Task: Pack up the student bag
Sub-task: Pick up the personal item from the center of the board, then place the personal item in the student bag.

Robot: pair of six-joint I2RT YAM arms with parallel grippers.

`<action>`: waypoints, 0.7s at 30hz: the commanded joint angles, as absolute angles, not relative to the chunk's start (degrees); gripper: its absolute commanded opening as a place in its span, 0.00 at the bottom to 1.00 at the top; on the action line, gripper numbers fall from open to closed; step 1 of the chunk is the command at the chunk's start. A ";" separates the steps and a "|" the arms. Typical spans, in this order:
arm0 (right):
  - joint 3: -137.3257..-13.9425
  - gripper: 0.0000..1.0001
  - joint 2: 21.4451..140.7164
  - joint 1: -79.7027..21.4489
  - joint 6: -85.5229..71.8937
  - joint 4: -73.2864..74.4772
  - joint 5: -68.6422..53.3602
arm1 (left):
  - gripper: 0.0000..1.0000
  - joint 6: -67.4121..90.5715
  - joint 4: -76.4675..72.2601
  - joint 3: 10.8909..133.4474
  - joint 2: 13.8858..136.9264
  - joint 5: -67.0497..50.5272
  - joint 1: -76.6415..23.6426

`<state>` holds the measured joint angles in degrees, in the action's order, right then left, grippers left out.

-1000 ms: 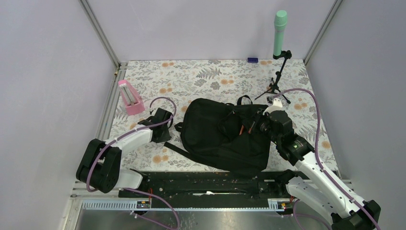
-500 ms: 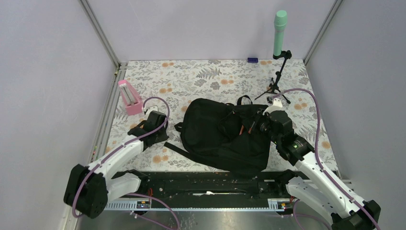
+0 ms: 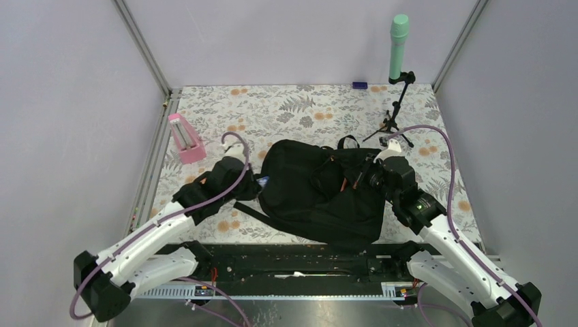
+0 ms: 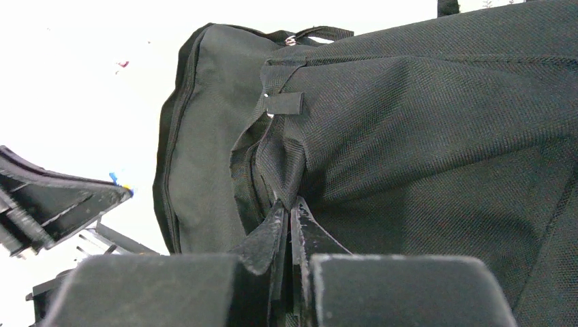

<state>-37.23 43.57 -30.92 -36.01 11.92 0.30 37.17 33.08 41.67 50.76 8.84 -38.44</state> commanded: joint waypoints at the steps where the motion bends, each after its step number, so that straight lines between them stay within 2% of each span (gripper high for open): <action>1: -39.62 0.01 43.66 -31.37 -37.63 5.92 -3.31 | 0.11 39.24 26.16 50.11 57.36 2.22 -46.23; 5: -39.49 0.01 43.85 -31.38 -38.25 5.59 -4.03 | 0.11 39.39 18.79 56.14 66.94 -1.86 -53.85; 11: -39.63 0.00 43.26 -31.38 -38.41 5.47 -4.60 | 0.11 39.68 14.23 66.11 82.25 -6.57 -57.62; 15: -39.29 0.00 42.75 -31.38 -38.48 5.48 -4.66 | 0.11 39.35 12.27 69.23 85.79 -5.55 -57.86; 21: -39.12 0.00 42.40 -31.38 -38.42 5.50 -4.92 | 0.23 37.04 15.52 64.21 80.24 1.86 -57.92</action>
<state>-37.23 43.97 -30.89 -36.58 11.31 -0.75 38.59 16.82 66.26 86.04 -3.01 -57.82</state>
